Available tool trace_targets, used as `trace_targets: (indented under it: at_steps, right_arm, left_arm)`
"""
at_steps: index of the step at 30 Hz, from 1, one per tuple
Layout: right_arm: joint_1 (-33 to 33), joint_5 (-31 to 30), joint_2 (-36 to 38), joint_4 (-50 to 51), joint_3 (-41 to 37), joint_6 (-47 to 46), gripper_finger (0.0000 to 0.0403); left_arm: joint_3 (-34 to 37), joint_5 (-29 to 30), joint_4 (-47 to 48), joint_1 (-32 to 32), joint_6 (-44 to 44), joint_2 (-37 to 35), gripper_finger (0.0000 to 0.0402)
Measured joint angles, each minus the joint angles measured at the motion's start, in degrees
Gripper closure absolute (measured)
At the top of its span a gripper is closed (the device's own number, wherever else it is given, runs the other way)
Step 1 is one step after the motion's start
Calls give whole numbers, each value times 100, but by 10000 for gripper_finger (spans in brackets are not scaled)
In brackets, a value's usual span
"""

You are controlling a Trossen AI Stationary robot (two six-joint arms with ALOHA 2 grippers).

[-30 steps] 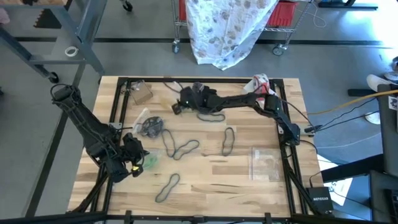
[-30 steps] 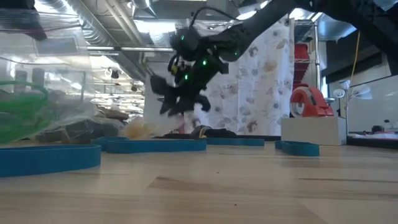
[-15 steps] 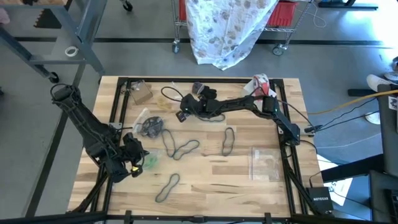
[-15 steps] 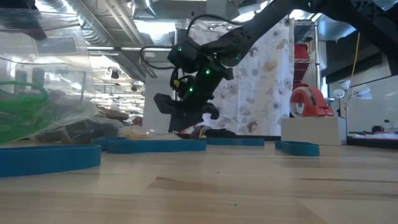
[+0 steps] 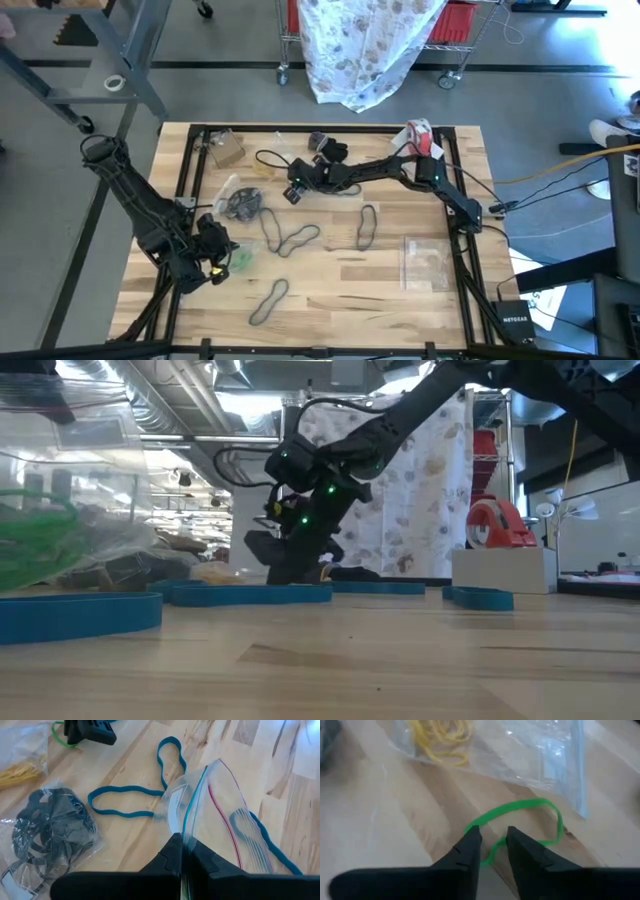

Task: Sort rubber bands
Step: Put the green rubber band into the transparent zip bag

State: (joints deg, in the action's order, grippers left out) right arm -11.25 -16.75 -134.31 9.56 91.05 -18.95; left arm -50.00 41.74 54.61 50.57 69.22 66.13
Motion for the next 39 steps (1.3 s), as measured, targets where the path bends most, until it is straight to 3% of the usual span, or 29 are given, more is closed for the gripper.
trace_targets:
  at_steps: [5, 13, 21, 26, 30, 35, 39]
  right_arm:
    - [15, 489, -5, 160, 2, 383, 393]
    - [631, 673, 132, 329, -22, 692, 401]
    - [1475, 1249, 583, 642, -76, 691, 403]
    - [1783, 1047, 769, 592, -50, 389, 400]
    - [1678, 657, 742, 589, -61, -207, 375]
    - [1406, -74, 752, 317, -55, -508, 297]
    - [1156, 119, 609, -111, -42, -502, 232]
  left_arm:
    - [0, 0, -15, 0, 25, 4, 401]
    - [0, 1, -7, 0, 149, 7, 401]
    - [0, 2, -17, 0, 152, 7, 402]
    - [0, 2, -22, 0, 152, 4, 401]
    - [0, 2, -26, 0, 138, 4, 401]
    - [0, 2, -39, 0, 132, 4, 402]
    - [0, 2, -41, 0, 134, 2, 401]
